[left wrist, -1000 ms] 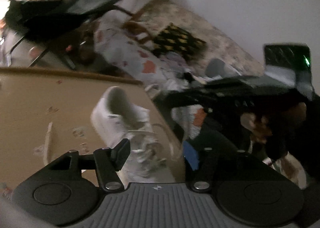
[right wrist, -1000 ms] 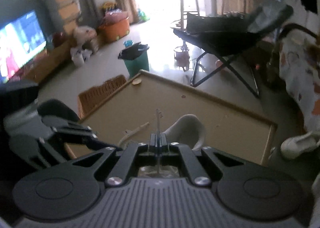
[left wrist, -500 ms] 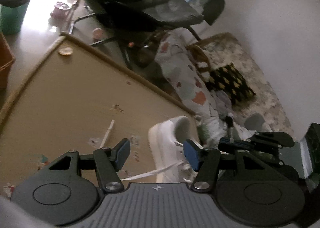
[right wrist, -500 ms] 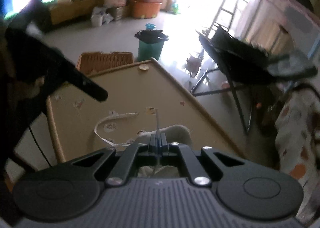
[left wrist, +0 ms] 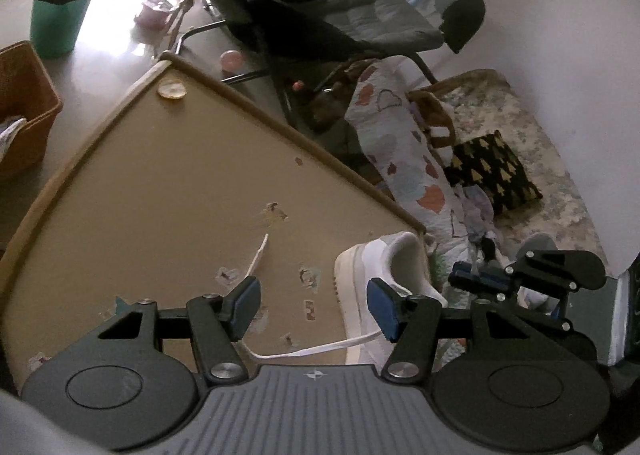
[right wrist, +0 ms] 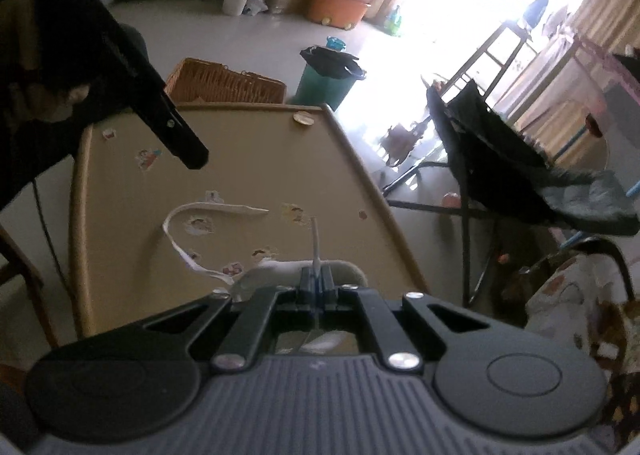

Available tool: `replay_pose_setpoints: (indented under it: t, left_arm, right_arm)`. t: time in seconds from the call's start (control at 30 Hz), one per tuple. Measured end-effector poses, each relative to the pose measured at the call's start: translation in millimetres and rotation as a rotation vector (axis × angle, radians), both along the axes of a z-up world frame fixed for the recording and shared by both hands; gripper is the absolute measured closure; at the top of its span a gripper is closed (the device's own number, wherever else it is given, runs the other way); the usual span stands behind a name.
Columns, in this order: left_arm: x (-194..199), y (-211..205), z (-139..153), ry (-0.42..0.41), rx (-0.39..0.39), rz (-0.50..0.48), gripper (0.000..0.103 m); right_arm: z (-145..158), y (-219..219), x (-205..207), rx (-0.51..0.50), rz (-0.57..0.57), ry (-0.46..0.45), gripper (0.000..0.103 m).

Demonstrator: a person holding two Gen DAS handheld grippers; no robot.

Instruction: Lace up shoes with both hands

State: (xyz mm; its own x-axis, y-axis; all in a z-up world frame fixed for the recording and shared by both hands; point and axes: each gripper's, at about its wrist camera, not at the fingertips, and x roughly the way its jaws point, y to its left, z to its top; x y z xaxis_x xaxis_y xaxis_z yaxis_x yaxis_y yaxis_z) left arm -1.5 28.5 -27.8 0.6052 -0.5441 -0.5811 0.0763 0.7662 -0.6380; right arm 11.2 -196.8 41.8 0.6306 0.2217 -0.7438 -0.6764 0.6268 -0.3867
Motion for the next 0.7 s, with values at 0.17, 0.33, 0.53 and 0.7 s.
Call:
replay_pose_setpoints:
  t: [0.17,0.33,0.53,0.7]
  left_arm:
    - [-0.8,7.8,-2.7,0.003,-0.006,0.023,0.042]
    - [-1.6,11.0,-5.8,0.011,-0.013,0.030,0.042]
    - [-3.2,11.6,-9.4,0.018,-0.020,0.030,0.042]
    - [-3.1,9.7,-11.9,0.017,-0.010,0.015,0.042]
  right_arm:
    - [-5.0,0.7,4.8,-0.042,0.004,-0.008,0.101]
    - [-9.4,1.8,2.6,-0.106,0.034,-0.018,0.101]
    - [-19.9,9.7,-4.6,-0.219,0.120,-0.033,0.101]
    - [-34.3,16.5,-12.3,-0.364,0.249,-0.057,0.101]
